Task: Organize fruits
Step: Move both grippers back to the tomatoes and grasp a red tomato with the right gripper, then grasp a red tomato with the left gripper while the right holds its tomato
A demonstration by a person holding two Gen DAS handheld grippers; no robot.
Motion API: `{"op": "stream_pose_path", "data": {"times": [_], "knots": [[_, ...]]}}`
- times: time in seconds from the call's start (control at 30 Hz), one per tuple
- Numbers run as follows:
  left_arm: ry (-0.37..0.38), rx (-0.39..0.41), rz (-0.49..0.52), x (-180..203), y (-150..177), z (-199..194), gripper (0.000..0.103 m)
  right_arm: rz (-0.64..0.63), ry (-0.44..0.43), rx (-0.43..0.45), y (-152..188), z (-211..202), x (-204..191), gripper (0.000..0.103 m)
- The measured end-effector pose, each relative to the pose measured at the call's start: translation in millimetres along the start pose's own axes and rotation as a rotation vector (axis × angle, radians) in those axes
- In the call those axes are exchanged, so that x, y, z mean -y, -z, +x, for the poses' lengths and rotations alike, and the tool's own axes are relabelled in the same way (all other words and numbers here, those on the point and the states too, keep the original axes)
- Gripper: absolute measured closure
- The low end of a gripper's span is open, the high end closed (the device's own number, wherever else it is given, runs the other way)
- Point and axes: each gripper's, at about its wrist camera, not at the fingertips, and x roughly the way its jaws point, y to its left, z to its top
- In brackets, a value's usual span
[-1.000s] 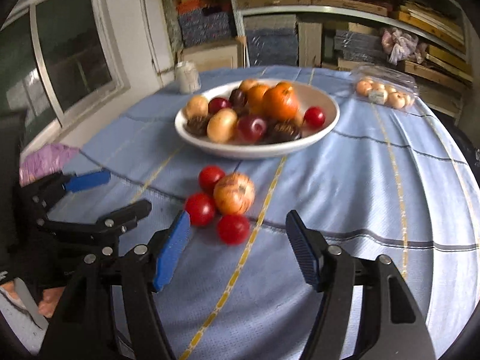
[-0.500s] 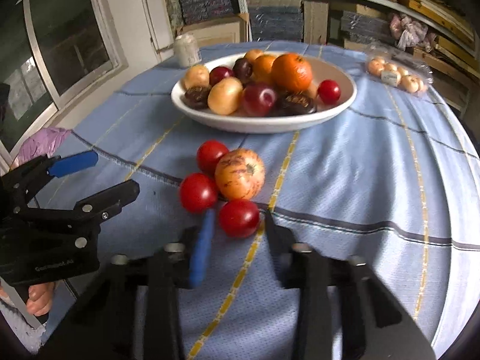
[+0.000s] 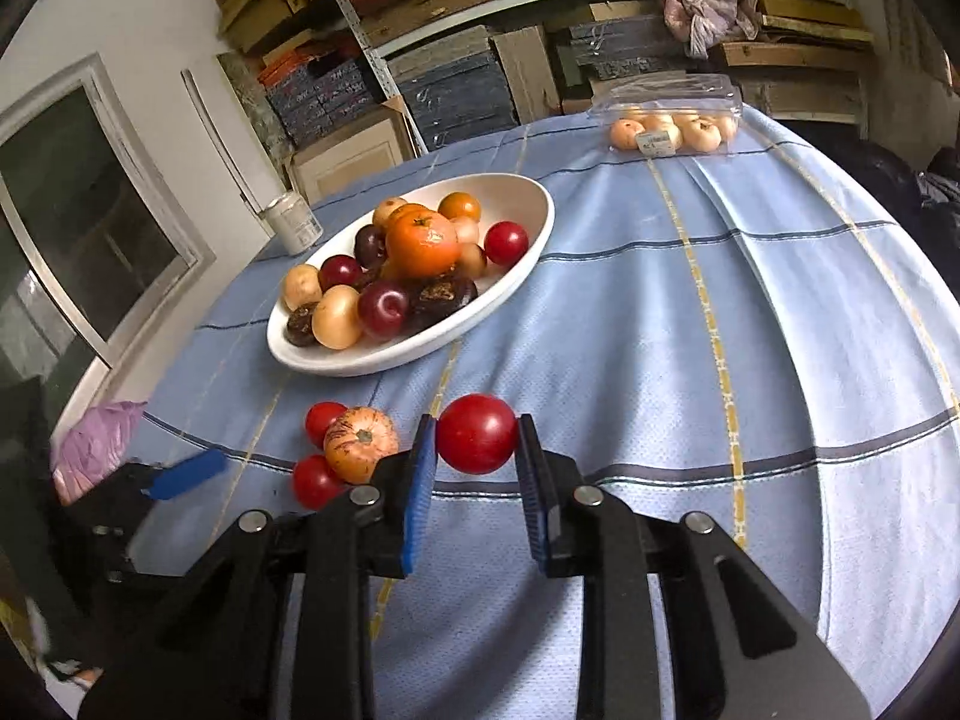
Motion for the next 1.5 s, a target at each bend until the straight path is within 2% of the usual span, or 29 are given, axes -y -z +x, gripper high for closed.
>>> {"op": "stream_pose_path", "data": {"times": [0.27,0.6,0.67,0.7,0.73,0.8,0.93,1.13,1.3,1.4,1.5], "knots": [[0.059,-0.037,-0.04,-7,-10,24,0.021,0.023,-0.023,-0.005,-1,-2,4,0.076],[0.071,-0.067,-0.084,-18,-10,33,0.021,0.029,-0.032,-0.01,0,-1,4,0.075],[0.067,-0.069,-0.086,-19,-11,34,0.026,0.029,-0.032,-0.012,1,0,4,0.075],[0.07,-0.073,-0.081,-18,-11,35,0.034,0.027,-0.03,-0.012,1,0,4,0.075],[0.075,-0.08,-0.075,-18,-11,37,0.048,0.026,-0.03,-0.013,1,0,4,0.075],[0.056,-0.073,-0.055,-15,-12,37,0.056,0.016,-0.021,-0.024,2,2,3,0.075],[0.083,-0.067,-0.038,-12,-13,36,0.071,-0.023,-0.006,-0.074,7,14,-4,0.075],[0.113,-0.066,-0.059,-16,-10,30,0.072,-0.09,-0.003,-0.095,13,23,-18,0.075],[0.122,-0.021,-0.111,-28,-9,15,0.072,-0.162,0.032,-0.129,16,40,-33,0.075],[0.134,-0.019,-0.133,-33,-9,13,0.072,-0.169,0.088,-0.099,11,41,-32,0.075],[0.137,-0.014,-0.129,-32,-10,12,0.072,-0.146,0.069,-0.055,9,29,-26,0.075]]}}
